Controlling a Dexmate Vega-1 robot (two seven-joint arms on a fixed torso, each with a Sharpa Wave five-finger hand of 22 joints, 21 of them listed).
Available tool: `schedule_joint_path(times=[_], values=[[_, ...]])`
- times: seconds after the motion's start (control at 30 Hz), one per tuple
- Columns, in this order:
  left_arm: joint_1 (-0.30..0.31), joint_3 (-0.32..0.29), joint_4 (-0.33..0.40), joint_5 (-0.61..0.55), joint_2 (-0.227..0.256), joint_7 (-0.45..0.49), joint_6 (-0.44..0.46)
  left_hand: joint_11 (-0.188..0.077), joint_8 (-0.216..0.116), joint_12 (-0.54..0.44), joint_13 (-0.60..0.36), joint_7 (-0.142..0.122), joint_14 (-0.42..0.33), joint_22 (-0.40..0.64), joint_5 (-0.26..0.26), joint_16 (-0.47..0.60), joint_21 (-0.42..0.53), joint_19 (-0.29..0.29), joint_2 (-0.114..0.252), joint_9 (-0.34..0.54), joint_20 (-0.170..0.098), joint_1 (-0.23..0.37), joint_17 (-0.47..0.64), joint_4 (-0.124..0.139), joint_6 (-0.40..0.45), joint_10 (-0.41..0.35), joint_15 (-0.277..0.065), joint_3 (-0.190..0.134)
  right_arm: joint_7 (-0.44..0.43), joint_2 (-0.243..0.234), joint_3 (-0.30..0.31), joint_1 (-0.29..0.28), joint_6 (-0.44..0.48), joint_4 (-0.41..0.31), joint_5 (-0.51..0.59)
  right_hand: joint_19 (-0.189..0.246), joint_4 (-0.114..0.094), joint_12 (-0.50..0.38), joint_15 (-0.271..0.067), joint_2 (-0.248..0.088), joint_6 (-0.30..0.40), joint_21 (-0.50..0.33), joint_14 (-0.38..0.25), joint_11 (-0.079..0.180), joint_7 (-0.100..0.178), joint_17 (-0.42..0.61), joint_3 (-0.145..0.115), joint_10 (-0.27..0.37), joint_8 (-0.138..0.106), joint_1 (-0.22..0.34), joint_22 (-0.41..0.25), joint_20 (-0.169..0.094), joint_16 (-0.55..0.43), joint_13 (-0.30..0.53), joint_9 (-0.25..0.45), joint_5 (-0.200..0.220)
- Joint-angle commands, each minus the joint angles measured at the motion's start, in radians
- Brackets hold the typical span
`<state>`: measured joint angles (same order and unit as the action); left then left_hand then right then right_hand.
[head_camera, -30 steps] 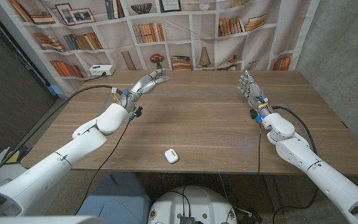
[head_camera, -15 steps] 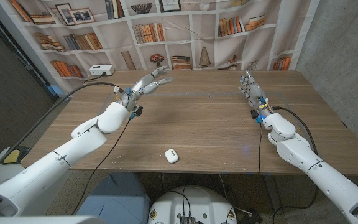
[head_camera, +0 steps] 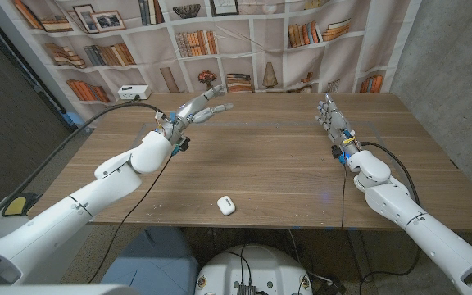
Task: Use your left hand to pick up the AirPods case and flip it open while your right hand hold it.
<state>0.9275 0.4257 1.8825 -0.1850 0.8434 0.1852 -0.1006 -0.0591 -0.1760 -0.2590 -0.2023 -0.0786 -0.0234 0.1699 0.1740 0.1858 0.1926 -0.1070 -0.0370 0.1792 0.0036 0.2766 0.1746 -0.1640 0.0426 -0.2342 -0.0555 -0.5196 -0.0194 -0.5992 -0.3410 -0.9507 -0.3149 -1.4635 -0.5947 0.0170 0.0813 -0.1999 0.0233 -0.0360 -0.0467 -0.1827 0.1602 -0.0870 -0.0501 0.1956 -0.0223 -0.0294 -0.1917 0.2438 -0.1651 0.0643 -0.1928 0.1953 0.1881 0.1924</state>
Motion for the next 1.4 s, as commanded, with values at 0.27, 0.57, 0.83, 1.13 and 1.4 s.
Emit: schedule_joint_path(times=[0.27, 0.57, 0.83, 1.13, 1.4], values=[[-0.031, 0.026, 0.027, -0.093, 0.010, -0.037, 0.017, -0.001, -0.013, -0.001, -0.005, 0.000, -0.006, 0.002, 0.003, 0.002, -0.001, -0.008, -0.003, 0.003, -0.006, 0.017, 0.001, -0.002, 0.012, -0.022, -0.006, 0.000, 0.002, 0.002, 0.003, 0.000, -0.003, 0.005, -0.004, 0.000, 0.007, -0.005, -0.001, -0.001, 0.000, -0.006, 0.003, -0.003, -0.004, 0.001, -0.003, 0.009, -0.004, 0.014, -0.006, 0.003, -0.005, 0.002, 0.002, 0.000], [-0.052, 0.051, 0.053, -0.172, 0.019, -0.063, 0.041, 0.000, -0.015, -0.002, -0.005, 0.001, -0.016, 0.002, 0.003, 0.004, 0.000, -0.012, -0.004, 0.003, -0.002, 0.023, 0.001, -0.001, 0.016, -0.030, -0.003, 0.001, 0.012, 0.007, 0.002, 0.005, -0.008, 0.019, -0.011, 0.001, 0.008, -0.006, -0.001, -0.001, 0.001, -0.007, 0.002, 0.000, -0.004, 0.001, -0.003, 0.010, -0.004, 0.014, -0.006, 0.003, -0.005, 0.002, 0.002, 0.000], [-0.065, 0.071, 0.058, -0.249, 0.024, -0.064, 0.054, -0.002, -0.017, -0.003, -0.005, 0.000, -0.017, 0.002, 0.003, 0.003, 0.000, -0.012, -0.006, 0.003, -0.002, 0.026, 0.001, 0.000, 0.022, -0.035, -0.005, 0.003, 0.009, 0.011, 0.002, 0.008, -0.007, 0.028, -0.012, 0.000, 0.009, -0.006, -0.002, -0.002, 0.002, -0.007, 0.002, 0.000, -0.003, 0.001, -0.003, 0.011, -0.004, 0.014, -0.006, 0.003, -0.005, 0.002, 0.002, 0.000], [-0.063, 0.089, 0.071, -0.368, 0.036, -0.040, 0.066, -0.004, -0.024, -0.009, -0.006, -0.003, -0.030, 0.002, 0.003, 0.006, 0.002, -0.023, -0.007, 0.003, -0.007, 0.034, 0.001, 0.001, 0.045, -0.058, -0.018, 0.004, -0.001, 0.001, 0.010, 0.001, -0.003, 0.011, -0.010, 0.001, 0.009, -0.006, -0.002, -0.002, 0.002, -0.007, 0.002, 0.000, -0.003, 0.001, -0.004, 0.012, -0.004, 0.015, -0.006, 0.003, -0.005, 0.002, 0.002, -0.001], [-0.051, 0.082, 0.063, -0.403, 0.028, 0.011, 0.053, -0.006, -0.026, -0.009, -0.006, -0.004, -0.026, 0.002, 0.004, 0.002, 0.002, -0.025, -0.008, 0.003, -0.011, 0.040, 0.001, 0.001, 0.054, -0.064, -0.020, 0.006, -0.004, -0.002, 0.010, 0.002, 0.002, 0.008, -0.007, -0.001, 0.010, -0.008, -0.004, -0.006, 0.004, -0.006, 0.004, 0.000, -0.002, 0.001, -0.006, 0.018, -0.005, 0.016, -0.006, 0.002, -0.005, 0.002, 0.002, 0.000]])
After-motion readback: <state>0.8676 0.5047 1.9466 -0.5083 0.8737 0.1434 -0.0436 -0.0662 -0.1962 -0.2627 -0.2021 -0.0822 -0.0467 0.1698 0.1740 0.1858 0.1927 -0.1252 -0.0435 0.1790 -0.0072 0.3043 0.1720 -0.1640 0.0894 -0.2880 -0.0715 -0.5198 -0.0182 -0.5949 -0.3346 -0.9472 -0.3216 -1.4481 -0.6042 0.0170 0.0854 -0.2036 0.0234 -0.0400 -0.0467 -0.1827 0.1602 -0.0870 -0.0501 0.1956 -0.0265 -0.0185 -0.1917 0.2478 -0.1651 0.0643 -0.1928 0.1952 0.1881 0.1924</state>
